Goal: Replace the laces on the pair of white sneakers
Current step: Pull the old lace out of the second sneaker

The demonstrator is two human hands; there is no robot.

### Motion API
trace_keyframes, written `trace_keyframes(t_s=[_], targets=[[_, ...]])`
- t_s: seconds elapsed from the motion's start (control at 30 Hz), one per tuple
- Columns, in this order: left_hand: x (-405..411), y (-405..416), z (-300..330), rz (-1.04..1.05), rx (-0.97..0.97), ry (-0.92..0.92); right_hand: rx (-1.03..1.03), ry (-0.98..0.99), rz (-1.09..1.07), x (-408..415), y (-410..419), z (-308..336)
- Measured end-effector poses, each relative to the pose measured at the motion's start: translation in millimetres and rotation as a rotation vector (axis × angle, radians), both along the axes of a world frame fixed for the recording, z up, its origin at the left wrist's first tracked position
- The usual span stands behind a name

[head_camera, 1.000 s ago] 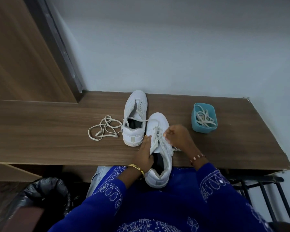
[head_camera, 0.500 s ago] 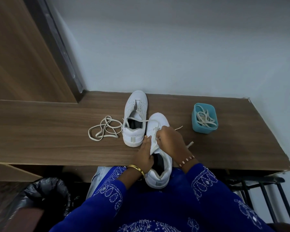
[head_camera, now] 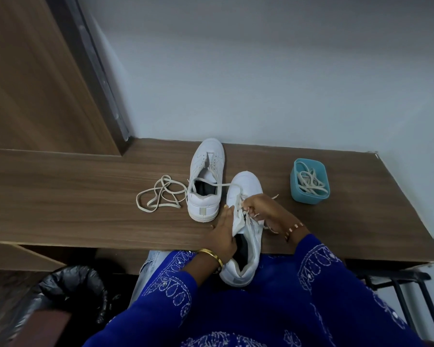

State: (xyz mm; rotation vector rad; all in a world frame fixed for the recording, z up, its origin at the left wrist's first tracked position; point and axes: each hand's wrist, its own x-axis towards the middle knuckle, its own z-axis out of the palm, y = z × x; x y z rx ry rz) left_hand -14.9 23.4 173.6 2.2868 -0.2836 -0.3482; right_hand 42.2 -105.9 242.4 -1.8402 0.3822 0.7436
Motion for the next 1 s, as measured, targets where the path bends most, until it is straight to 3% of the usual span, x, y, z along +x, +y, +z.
trace_keyframes(t_s=[0.07, 0.2, 0.37, 0.53, 0.6, 0.77, 0.83, 0.9, 1.0], targets=[[2.7, -1.2, -0.9, -0.008, 0.031, 0.014, -0.053, -0.027, -0.025, 0.9, 4.0, 7.0], [5.9, -2.3, -0.4, -0.012, 0.066, 0.037, -0.29, -0.27, 0.229, 4.5, 4.5, 34.5], [2.5, -4.4, -2.0, -0.003, 0.087, 0.029, -0.27, -0.385, 0.225, 6.6, -1.1, 54.7], [4.6, -5.0, -5.8, 0.002, 0.113, 0.05, -0.034, -0.301, 0.065, 1.4, -3.8, 46.7], [6.5, -6.3, -3.1, 0.002, 0.172, 0.07, -0.04, -0.3, 0.057, 2.8, -3.7, 47.0], [7.7, -10.2, -2.3, -0.005, 0.196, 0.095, -0.73, -0.623, 0.406, 14.0, 2.9, 53.7], [8.0, -10.2, -2.1, -0.012, 0.209, 0.103, -0.8, -0.721, 0.4, 13.7, 6.4, 50.3], [8.2, -9.6, -1.7, -0.008, 0.206, 0.093, -0.579, -0.752, 0.336, 14.1, 4.1, 46.5], [7.7, -9.8, -1.5, -0.011, 0.22, 0.106, -0.078, -0.556, 0.102, 12.5, -11.6, 50.2]])
